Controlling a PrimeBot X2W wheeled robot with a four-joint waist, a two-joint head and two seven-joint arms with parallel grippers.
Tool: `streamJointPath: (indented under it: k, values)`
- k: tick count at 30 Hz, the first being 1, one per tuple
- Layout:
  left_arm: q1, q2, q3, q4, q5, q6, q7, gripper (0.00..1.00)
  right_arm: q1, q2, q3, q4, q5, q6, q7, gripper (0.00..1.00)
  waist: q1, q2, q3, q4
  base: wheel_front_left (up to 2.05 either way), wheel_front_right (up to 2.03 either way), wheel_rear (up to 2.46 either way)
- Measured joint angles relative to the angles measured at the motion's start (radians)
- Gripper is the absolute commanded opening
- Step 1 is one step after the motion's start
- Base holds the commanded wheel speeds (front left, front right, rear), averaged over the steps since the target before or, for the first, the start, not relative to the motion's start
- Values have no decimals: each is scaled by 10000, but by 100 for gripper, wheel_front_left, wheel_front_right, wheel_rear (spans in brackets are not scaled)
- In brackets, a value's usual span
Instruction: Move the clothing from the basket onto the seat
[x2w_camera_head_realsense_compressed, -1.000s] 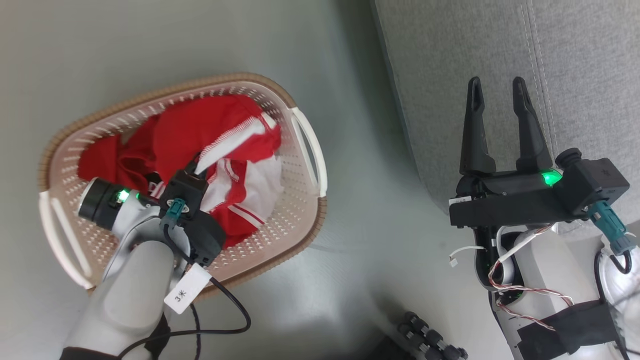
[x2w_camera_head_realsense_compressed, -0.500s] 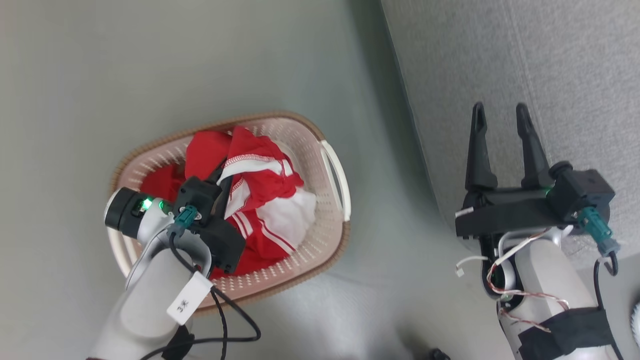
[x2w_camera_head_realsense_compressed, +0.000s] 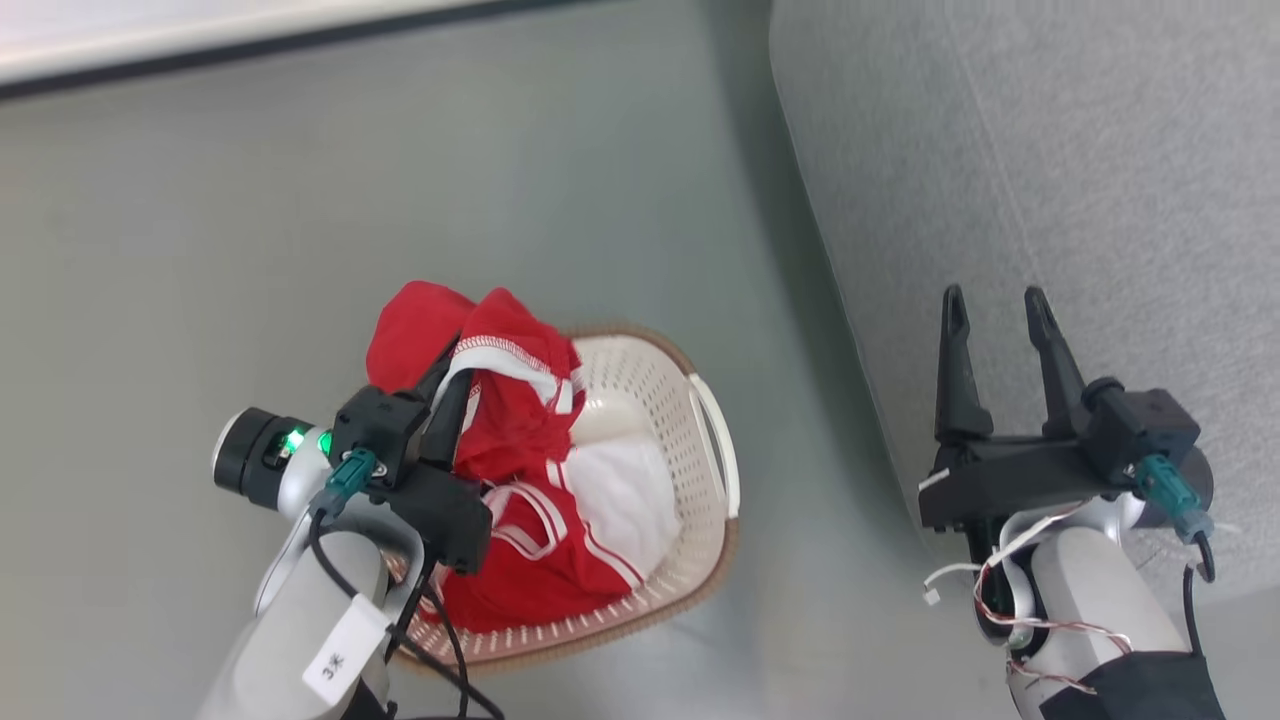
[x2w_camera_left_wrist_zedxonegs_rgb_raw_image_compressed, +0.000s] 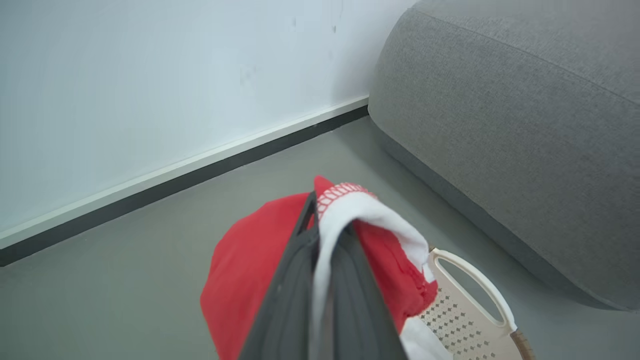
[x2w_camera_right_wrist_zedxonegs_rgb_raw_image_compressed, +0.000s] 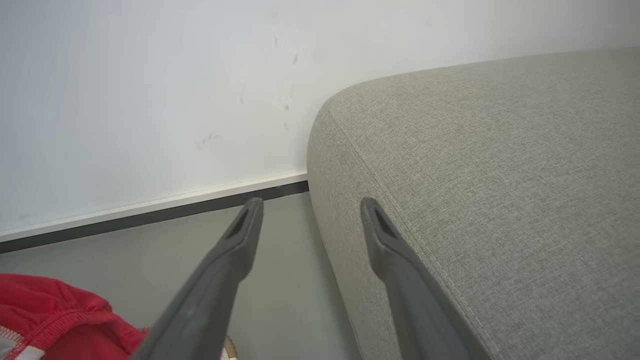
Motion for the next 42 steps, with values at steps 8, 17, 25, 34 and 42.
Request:
streamJointPath:
  k: [8, 17, 25, 34, 42]
  values:
    - [386, 138, 29, -755, -157, -82, 0, 0, 628, 0, -67, 393, -138, 163, 0, 100, -1, 0, -1363, 285, 0, 0, 0]
    - [858, 249, 48, -1296, -485, -165, -2, 0, 1188, -2, -4, 658, -238, 393, 0, 100, 0, 0, -2566, 525, 0, 0, 0]
    - [1669, 322, -58, -1770, -617, -174, 17, 0, 1925, -29, 316, 932, -466, 786, 0, 100, 0, 0, -3775, 717, 0, 0, 0]
    - [2313, 324, -286, -2765, -700, -176, 514, 0, 2289, -50, 1062, 911, -767, 1371, 2, 100, 1, 0, -4872, 915, 0, 0, 0]
    - [2389, 268, -612, -3321, -757, -178, 1110, 0, 1975, -36, 2332, 1338, -984, 1935, 2, 100, 1, 1, -5294, 1127, 0, 0, 0]
